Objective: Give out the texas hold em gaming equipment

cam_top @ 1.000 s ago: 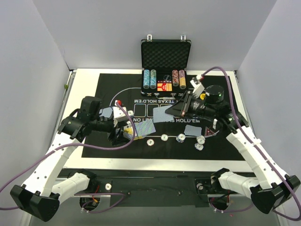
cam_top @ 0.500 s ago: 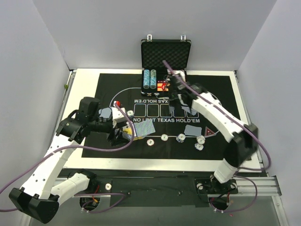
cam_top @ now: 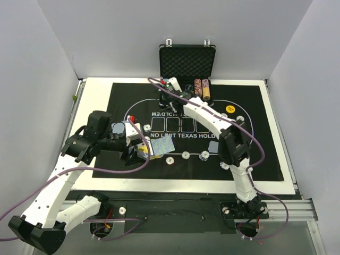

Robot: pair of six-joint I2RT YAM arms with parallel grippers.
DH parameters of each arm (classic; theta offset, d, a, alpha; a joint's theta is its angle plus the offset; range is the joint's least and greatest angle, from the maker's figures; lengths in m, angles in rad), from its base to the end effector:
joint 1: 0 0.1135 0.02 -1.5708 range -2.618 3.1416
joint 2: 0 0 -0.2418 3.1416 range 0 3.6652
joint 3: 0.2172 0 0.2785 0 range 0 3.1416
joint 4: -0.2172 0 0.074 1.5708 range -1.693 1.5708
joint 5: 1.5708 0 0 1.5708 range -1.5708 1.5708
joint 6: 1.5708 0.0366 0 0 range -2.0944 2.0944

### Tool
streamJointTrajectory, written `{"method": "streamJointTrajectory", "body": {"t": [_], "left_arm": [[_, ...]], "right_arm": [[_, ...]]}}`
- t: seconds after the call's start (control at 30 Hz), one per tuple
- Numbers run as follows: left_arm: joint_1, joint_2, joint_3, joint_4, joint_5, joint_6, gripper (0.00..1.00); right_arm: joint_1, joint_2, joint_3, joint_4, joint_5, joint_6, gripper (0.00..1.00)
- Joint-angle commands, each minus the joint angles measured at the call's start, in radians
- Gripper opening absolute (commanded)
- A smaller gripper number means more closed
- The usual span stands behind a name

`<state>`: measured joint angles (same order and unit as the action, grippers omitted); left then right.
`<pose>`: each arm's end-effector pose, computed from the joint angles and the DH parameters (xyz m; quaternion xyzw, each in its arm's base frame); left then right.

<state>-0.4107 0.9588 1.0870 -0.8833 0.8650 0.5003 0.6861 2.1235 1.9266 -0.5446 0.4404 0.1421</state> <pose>0.1854 -0.1111 0.3387 0.5159 0.6753 -0.3683 0.3770 0.4001 0.3075 0.2526 -0.1552 0.8840 -0.0248 0.4404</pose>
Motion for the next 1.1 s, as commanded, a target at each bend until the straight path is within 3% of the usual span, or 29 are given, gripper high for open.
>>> {"method": "streamJointTrajectory", "body": {"t": [0.0, 0.47, 0.7, 0.87, 1.07], "left_arm": [[-0.002, -0.023, 0.024, 0.004, 0.039, -0.003, 0.00], [-0.004, -0.017, 0.044, 0.010, 0.032, -0.020, 0.00], [-0.004, -0.022, 0.047, 0.009, 0.026, -0.023, 0.01], [-0.004, -0.022, 0.047, 0.014, 0.025, -0.022, 0.00], [-0.004, -0.031, 0.040, 0.014, 0.023, -0.025, 0.00]], "right_arm": [[0.069, 0.079, 0.098, -0.002, 0.116, -0.111, 0.00], [0.207, 0.292, 0.229, -0.060, 0.161, -0.134, 0.00], [0.227, 0.316, 0.222, -0.040, 0.182, -0.162, 0.00], [0.236, 0.322, 0.207, -0.028, 0.118, -0.153, 0.02], [0.254, 0.342, 0.180, 0.038, 0.251, -0.186, 0.00]]}}
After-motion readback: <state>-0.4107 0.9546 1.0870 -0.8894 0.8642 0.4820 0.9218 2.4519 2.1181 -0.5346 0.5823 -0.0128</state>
